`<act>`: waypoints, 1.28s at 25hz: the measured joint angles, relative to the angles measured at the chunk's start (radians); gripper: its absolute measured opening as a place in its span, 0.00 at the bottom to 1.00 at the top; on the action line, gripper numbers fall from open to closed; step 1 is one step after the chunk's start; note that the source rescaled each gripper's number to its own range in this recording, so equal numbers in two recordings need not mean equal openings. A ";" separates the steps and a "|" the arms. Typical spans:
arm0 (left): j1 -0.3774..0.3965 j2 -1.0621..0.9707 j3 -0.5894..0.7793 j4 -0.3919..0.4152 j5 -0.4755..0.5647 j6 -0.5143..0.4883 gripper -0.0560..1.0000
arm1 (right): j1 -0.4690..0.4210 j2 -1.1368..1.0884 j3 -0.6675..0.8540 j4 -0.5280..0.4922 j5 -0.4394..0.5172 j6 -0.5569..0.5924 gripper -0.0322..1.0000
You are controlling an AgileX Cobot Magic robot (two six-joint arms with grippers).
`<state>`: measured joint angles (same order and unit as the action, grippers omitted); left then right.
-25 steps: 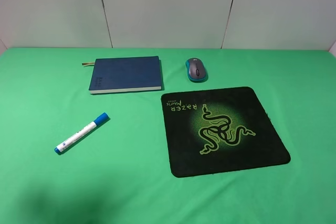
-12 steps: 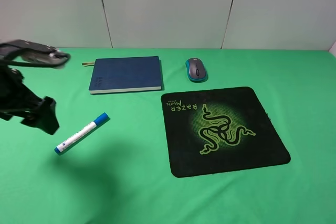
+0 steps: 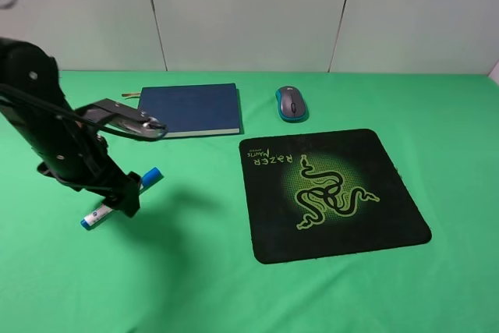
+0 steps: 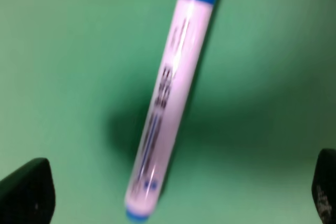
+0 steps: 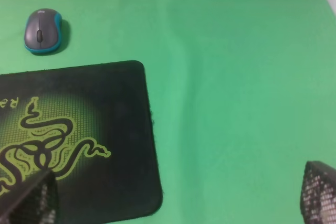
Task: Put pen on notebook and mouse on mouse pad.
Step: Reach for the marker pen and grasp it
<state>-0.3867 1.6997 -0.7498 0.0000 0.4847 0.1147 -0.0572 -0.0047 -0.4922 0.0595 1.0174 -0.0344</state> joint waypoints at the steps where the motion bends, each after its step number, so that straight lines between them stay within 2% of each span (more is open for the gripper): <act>1: -0.005 0.018 0.000 0.000 -0.023 0.000 0.97 | 0.000 0.000 0.000 0.000 0.000 0.000 1.00; 9: -0.007 0.106 -0.001 0.000 -0.080 0.000 0.97 | 0.000 0.000 0.000 0.000 0.000 0.000 1.00; 12: -0.008 0.106 -0.001 0.000 -0.097 0.000 0.93 | 0.000 0.000 0.000 0.000 0.000 0.000 1.00; 15: -0.008 0.106 -0.001 0.000 -0.102 0.000 0.82 | 0.000 0.000 0.000 0.000 0.000 0.000 1.00; 20: -0.008 0.106 -0.001 0.000 -0.103 0.000 0.55 | 0.000 0.000 0.000 0.000 0.000 0.000 1.00; 26: -0.008 0.106 -0.001 0.000 -0.103 0.000 0.33 | 0.000 0.000 0.000 0.000 0.000 0.000 1.00; 30: -0.008 0.106 -0.001 0.000 -0.103 0.001 0.07 | 0.000 0.000 0.000 0.000 0.000 0.000 1.00; 32: -0.008 0.106 -0.001 0.000 -0.103 0.001 0.05 | 0.000 0.000 0.000 0.000 0.000 0.000 1.00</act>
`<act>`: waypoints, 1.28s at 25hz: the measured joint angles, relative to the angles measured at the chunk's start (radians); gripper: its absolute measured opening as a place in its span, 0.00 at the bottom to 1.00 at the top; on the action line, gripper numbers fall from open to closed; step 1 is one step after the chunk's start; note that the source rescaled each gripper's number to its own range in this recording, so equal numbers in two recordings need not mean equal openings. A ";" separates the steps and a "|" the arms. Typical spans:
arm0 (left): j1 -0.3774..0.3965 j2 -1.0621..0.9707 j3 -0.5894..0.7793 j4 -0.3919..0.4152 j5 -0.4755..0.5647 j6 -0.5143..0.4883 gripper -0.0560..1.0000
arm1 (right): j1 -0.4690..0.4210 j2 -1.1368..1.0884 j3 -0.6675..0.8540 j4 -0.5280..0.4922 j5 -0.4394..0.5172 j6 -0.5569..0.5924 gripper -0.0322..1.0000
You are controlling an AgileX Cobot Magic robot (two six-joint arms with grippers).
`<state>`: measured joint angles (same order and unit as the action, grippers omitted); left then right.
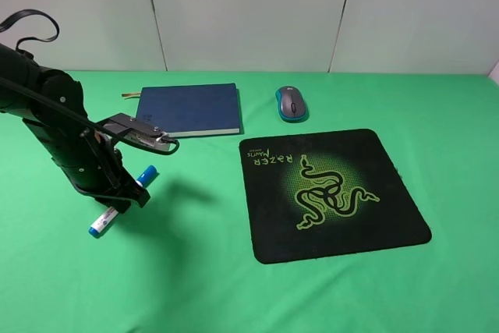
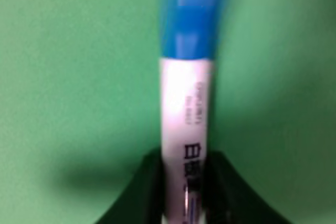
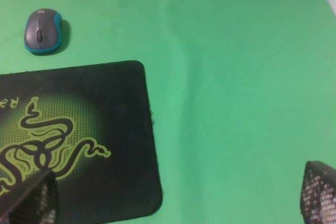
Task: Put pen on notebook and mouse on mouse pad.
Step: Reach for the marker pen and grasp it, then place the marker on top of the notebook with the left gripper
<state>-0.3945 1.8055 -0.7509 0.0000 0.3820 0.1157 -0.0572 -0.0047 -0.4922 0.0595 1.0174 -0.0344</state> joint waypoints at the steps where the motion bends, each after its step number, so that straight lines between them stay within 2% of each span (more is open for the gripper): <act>1: 0.000 0.000 0.000 0.000 0.000 0.000 0.05 | 0.000 0.000 0.000 0.000 0.000 0.000 1.00; 8: 0.000 -0.001 -0.004 0.000 0.014 0.000 0.05 | 0.000 0.000 0.000 0.000 0.000 0.000 1.00; 21: 0.000 -0.187 -0.176 -0.006 0.362 -0.015 0.05 | 0.000 0.000 0.000 0.000 0.000 0.000 1.00; 26: 0.000 -0.194 -0.314 0.050 0.558 -0.017 0.05 | 0.000 0.000 0.000 0.000 0.000 0.000 1.00; 32: 0.000 -0.194 -0.429 0.094 0.639 -0.008 0.05 | 0.000 0.000 0.000 0.000 0.000 0.000 1.00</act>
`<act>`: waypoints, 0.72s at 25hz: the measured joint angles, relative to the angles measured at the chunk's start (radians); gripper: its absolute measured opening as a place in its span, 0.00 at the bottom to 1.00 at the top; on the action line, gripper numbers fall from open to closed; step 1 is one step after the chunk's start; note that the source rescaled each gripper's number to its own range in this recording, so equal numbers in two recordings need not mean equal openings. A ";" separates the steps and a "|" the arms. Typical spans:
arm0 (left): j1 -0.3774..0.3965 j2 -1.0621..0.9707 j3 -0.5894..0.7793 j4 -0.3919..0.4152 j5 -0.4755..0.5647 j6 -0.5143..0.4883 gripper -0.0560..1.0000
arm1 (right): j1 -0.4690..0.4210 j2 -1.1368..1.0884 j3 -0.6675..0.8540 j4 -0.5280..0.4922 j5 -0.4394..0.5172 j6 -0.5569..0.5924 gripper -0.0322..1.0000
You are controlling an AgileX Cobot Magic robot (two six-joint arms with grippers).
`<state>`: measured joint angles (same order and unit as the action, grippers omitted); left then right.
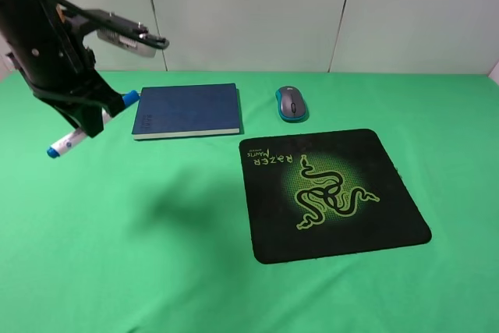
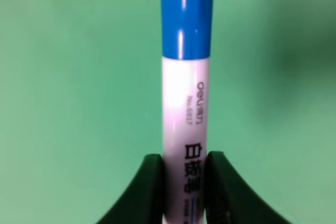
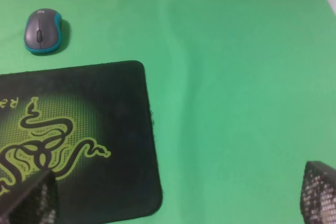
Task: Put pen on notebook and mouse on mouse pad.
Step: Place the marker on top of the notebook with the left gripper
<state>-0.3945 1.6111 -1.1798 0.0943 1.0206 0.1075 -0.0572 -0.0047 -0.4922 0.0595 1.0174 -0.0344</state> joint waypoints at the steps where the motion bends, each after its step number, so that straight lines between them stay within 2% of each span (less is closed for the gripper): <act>1: 0.000 0.002 -0.013 0.002 0.006 0.011 0.05 | 0.000 0.000 0.000 0.000 0.000 0.000 1.00; 6: 0.003 0.081 -0.103 0.007 0.052 0.081 0.05 | 0.000 0.000 0.000 0.000 0.000 0.000 1.00; 11: 0.012 0.201 -0.223 0.027 0.054 0.123 0.05 | 0.000 0.000 0.000 0.000 0.000 0.000 1.00; 18: 0.025 0.408 -0.411 0.031 0.002 0.206 0.05 | 0.000 0.000 0.000 0.000 0.000 0.000 1.00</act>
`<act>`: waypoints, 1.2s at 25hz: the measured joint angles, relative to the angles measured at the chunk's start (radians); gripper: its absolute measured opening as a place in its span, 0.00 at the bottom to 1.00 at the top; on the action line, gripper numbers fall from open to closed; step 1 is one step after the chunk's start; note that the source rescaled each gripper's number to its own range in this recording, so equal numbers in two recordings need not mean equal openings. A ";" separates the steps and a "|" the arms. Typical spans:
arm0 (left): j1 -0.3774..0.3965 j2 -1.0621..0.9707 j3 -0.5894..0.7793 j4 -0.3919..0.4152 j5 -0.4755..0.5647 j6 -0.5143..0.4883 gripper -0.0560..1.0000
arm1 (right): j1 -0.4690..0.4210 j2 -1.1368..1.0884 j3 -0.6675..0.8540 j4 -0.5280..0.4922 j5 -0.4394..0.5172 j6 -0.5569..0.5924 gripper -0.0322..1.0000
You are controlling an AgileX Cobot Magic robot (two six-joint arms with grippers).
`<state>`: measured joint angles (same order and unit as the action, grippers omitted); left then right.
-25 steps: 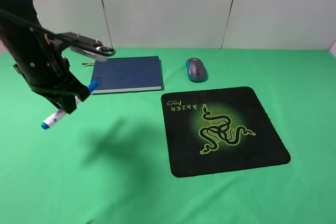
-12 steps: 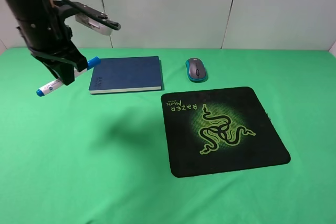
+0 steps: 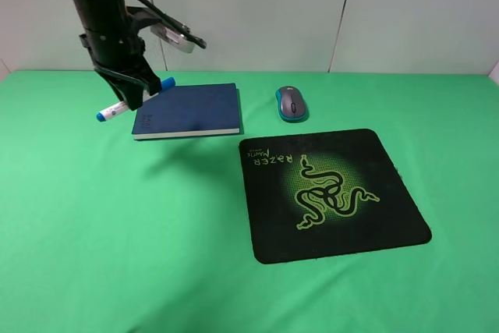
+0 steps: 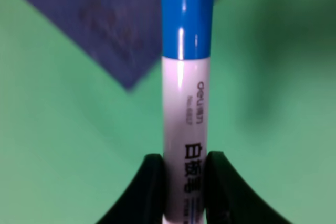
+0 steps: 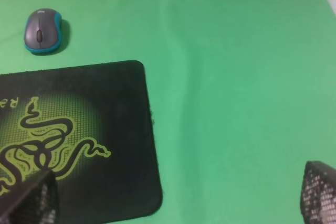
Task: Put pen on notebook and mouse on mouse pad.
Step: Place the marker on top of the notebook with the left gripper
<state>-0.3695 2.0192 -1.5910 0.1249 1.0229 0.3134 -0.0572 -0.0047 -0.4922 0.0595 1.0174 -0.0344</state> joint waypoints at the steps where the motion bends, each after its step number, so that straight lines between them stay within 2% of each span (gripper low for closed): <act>1: 0.000 0.024 -0.023 0.000 -0.009 0.008 0.05 | 0.000 0.000 0.000 0.000 0.000 0.000 1.00; 11: 0.000 0.256 -0.266 -0.010 -0.037 0.066 0.05 | 0.000 0.000 0.000 0.000 0.000 0.000 1.00; 18: 0.011 0.313 -0.281 -0.054 -0.124 0.071 0.05 | 0.000 0.000 0.000 0.000 0.000 0.000 1.00; 30: 0.011 0.326 -0.281 -0.053 -0.124 0.074 0.05 | 0.000 0.000 0.000 0.002 0.000 0.000 1.00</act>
<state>-0.3583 2.3448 -1.8721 0.0722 0.8988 0.3878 -0.0572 -0.0047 -0.4922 0.0613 1.0174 -0.0344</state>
